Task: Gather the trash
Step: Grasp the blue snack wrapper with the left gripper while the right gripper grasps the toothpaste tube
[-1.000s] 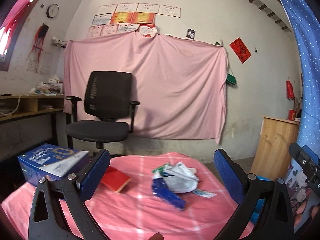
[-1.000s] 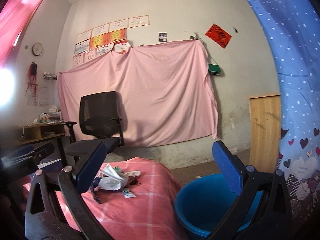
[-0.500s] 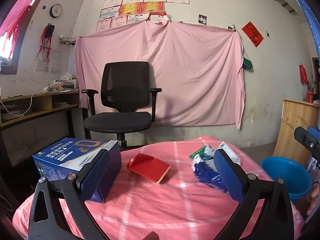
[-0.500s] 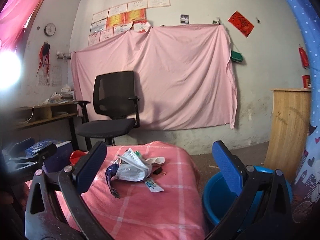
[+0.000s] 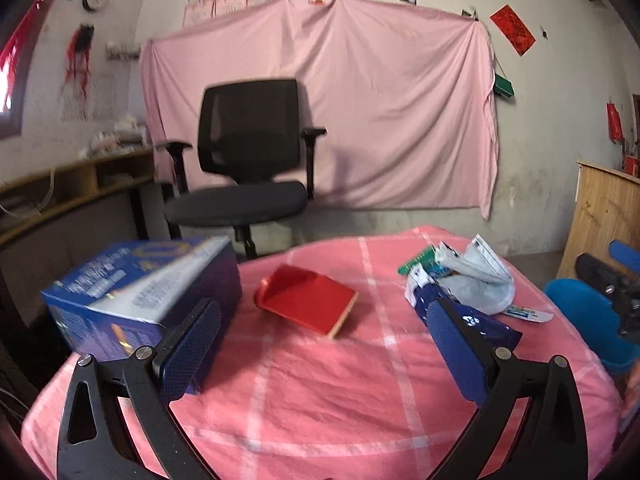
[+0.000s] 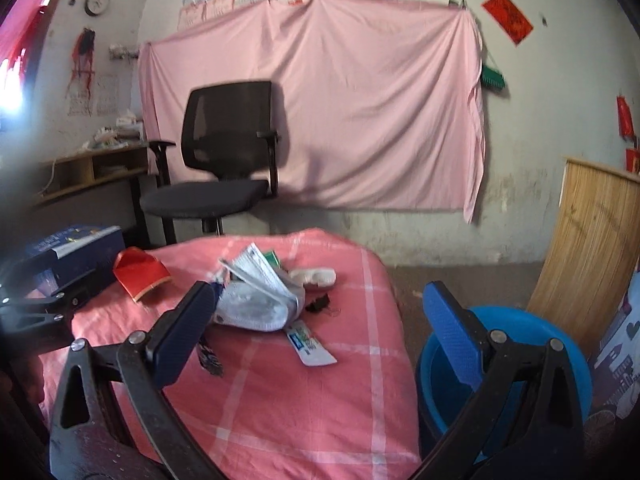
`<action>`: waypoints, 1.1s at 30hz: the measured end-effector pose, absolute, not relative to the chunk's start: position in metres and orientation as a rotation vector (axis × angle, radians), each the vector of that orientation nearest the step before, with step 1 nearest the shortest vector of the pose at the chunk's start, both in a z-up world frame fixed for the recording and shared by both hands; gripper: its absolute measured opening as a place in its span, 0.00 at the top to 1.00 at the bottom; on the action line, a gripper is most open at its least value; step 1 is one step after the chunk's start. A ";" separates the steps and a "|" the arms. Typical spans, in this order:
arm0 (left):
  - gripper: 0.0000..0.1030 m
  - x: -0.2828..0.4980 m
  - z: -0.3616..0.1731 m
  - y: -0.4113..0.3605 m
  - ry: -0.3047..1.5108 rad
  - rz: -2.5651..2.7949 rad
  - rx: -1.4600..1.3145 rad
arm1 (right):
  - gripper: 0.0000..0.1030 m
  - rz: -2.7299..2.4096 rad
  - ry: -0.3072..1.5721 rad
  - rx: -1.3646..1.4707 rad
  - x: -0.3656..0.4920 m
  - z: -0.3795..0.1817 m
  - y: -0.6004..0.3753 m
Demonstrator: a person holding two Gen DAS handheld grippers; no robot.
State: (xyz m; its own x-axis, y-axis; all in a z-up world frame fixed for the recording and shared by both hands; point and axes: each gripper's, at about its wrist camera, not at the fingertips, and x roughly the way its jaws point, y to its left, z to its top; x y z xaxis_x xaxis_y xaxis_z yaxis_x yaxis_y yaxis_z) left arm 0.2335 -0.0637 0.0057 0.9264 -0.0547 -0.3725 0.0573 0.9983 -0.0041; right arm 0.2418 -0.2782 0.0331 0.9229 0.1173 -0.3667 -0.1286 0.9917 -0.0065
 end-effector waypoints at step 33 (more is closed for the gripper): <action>0.64 0.307 -0.017 -0.104 0.852 -0.279 -0.243 | 0.49 0.297 0.787 0.029 0.303 -0.016 -0.294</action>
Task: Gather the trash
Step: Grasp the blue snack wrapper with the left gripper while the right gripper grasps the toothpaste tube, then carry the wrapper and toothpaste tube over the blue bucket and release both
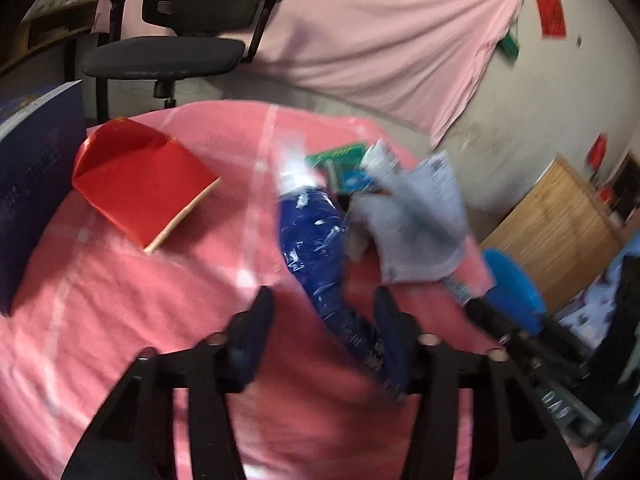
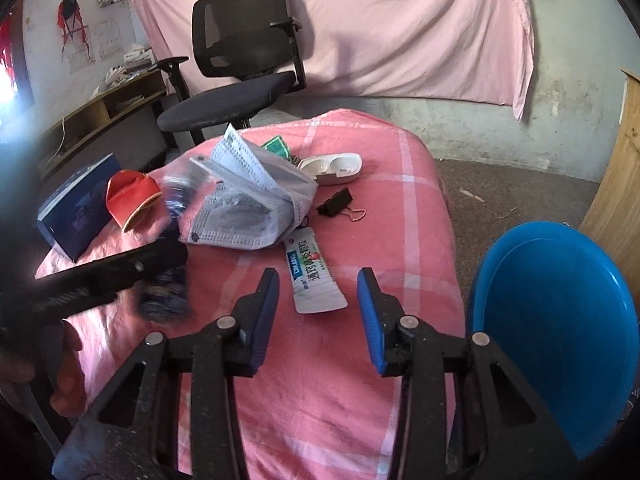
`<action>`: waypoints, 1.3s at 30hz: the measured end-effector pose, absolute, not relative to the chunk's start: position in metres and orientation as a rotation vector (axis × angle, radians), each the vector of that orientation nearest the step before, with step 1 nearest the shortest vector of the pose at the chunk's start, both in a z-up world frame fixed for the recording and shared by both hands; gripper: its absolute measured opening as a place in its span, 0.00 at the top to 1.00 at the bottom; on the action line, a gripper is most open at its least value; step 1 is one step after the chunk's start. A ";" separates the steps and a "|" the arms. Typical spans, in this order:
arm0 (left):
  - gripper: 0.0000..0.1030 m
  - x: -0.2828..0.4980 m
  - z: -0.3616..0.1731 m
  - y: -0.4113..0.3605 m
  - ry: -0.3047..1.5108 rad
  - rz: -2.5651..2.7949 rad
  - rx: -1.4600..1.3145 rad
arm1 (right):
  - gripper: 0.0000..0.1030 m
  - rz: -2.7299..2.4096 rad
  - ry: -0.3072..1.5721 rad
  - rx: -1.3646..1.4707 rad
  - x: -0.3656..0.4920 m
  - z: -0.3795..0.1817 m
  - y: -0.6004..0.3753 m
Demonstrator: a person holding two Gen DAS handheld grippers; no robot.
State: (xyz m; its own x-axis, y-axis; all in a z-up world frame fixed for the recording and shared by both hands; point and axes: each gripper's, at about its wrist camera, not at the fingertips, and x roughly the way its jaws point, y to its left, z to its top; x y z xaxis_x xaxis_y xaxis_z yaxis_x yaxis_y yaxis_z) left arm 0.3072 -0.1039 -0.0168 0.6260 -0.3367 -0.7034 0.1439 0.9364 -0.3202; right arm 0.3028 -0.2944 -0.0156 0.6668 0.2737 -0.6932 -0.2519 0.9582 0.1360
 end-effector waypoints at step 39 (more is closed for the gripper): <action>0.89 0.205 0.087 -0.211 0.375 -0.530 -0.130 | 0.65 0.022 0.165 0.083 0.150 0.061 -0.376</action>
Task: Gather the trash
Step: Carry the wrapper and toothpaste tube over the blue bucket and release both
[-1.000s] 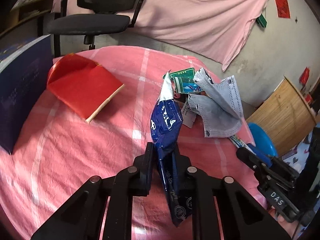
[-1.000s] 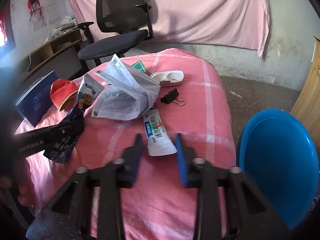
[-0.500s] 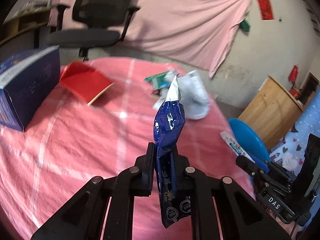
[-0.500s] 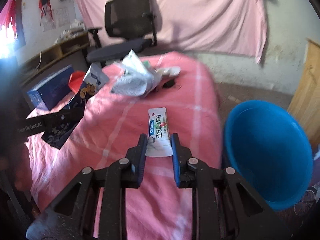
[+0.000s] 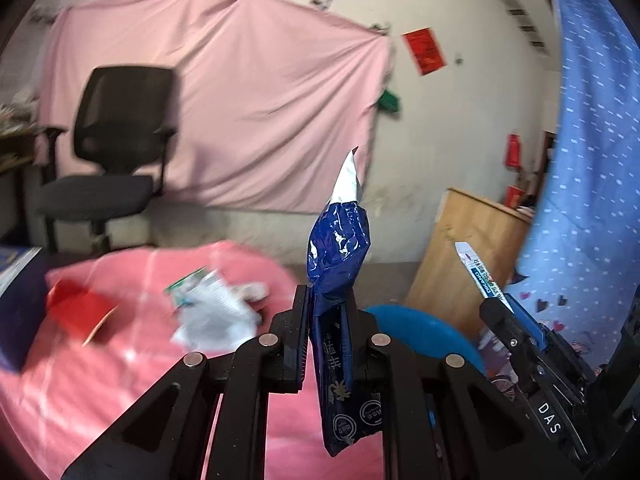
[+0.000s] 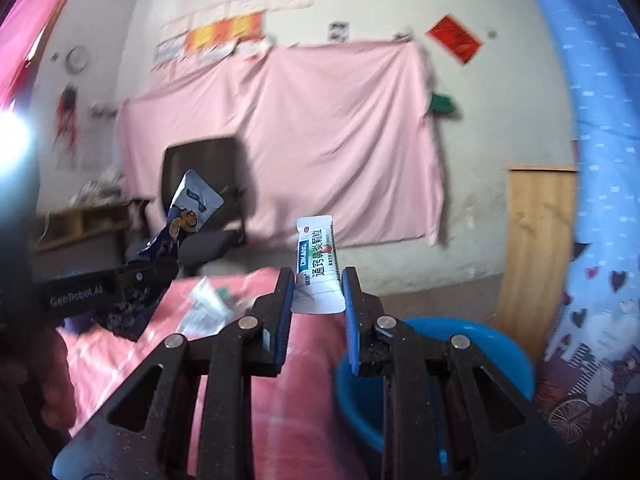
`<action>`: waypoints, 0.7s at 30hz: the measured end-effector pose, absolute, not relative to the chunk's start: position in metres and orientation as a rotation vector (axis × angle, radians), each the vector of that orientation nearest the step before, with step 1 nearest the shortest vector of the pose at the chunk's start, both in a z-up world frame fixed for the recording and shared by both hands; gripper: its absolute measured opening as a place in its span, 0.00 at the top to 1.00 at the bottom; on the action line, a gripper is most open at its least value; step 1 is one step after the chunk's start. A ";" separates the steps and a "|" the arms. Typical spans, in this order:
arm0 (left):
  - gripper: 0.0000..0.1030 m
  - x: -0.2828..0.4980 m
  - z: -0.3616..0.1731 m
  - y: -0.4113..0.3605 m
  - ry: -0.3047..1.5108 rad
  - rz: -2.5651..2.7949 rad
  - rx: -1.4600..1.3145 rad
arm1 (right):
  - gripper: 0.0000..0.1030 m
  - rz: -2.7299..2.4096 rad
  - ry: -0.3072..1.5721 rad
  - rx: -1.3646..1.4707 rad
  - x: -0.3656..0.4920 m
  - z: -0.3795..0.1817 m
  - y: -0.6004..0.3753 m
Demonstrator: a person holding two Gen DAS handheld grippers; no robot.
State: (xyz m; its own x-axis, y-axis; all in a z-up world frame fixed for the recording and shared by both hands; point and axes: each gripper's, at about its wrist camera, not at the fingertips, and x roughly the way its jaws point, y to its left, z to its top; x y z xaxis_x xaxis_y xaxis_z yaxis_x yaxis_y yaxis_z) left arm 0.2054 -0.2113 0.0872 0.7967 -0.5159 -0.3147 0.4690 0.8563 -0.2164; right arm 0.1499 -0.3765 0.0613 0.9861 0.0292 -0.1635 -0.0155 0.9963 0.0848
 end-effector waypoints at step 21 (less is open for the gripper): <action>0.89 0.253 0.055 -0.344 0.504 -0.684 0.026 | 0.65 -0.239 0.322 0.331 0.162 0.029 -0.478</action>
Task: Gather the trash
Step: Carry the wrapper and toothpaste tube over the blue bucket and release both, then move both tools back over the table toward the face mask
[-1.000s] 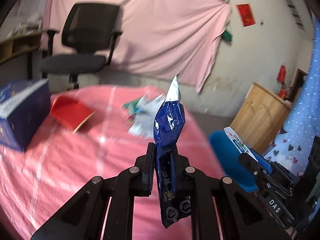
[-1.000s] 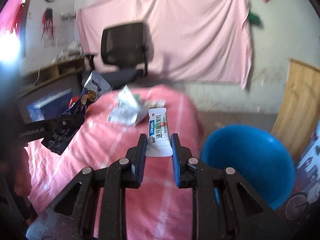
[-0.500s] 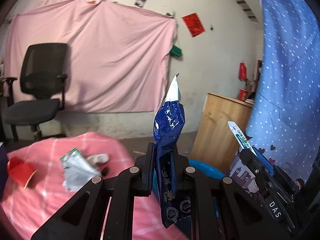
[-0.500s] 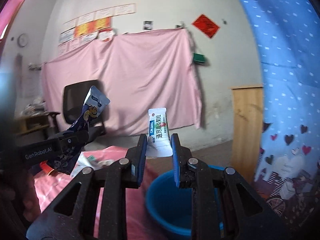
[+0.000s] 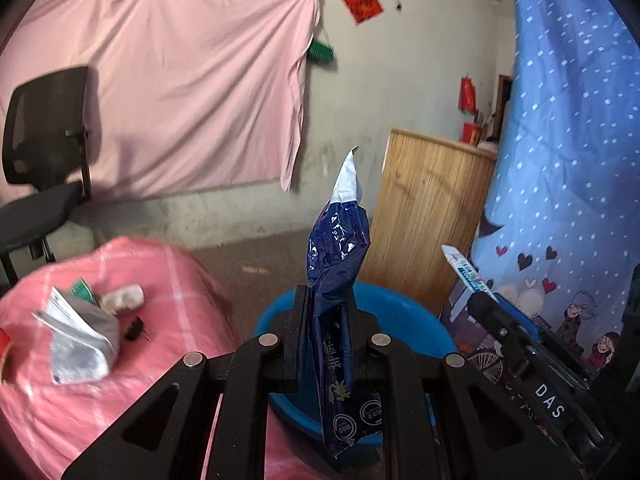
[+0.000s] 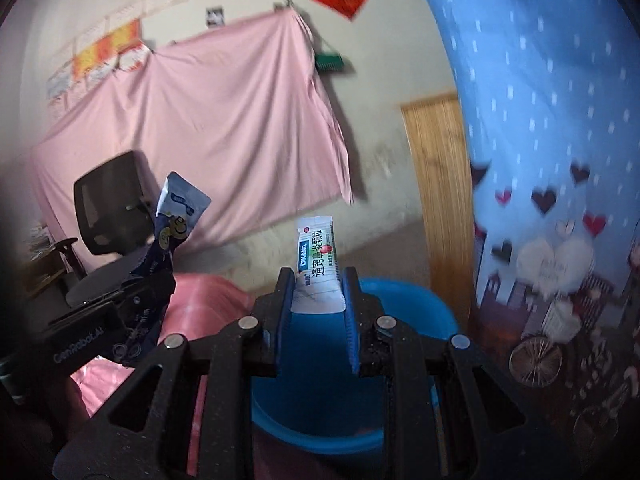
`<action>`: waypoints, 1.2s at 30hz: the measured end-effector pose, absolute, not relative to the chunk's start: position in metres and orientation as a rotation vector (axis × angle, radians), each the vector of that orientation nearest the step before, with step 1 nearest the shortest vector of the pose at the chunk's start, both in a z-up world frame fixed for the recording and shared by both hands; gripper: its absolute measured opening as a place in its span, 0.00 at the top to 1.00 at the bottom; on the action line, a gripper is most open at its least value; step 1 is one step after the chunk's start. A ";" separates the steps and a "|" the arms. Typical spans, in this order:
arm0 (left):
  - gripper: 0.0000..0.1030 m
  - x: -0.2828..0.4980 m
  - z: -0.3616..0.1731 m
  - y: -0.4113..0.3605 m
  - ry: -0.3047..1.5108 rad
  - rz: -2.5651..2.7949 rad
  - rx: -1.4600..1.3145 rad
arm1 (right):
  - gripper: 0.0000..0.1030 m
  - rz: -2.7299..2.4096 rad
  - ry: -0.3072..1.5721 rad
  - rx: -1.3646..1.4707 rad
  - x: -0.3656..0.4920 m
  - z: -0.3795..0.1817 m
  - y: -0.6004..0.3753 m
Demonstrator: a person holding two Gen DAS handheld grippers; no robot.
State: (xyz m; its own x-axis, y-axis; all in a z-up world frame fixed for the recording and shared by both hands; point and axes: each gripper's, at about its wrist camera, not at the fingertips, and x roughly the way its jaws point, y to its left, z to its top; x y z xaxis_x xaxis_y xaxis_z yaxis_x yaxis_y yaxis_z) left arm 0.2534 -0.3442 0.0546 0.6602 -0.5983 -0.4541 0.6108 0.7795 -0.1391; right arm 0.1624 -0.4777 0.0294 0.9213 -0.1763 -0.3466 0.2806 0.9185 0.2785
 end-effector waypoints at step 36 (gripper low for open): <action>0.59 0.291 0.016 -0.342 0.730 -0.634 -0.061 | 0.49 -0.233 0.459 0.413 0.188 0.010 -0.498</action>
State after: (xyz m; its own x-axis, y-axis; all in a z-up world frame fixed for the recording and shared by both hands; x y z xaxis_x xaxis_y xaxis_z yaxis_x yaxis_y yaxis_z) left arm 0.2910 -0.3423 0.0158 0.5677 -0.5600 -0.6034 0.5190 0.8124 -0.2657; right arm 0.1878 -0.4984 0.0104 0.8724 -0.1247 -0.4726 0.3075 0.8916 0.3324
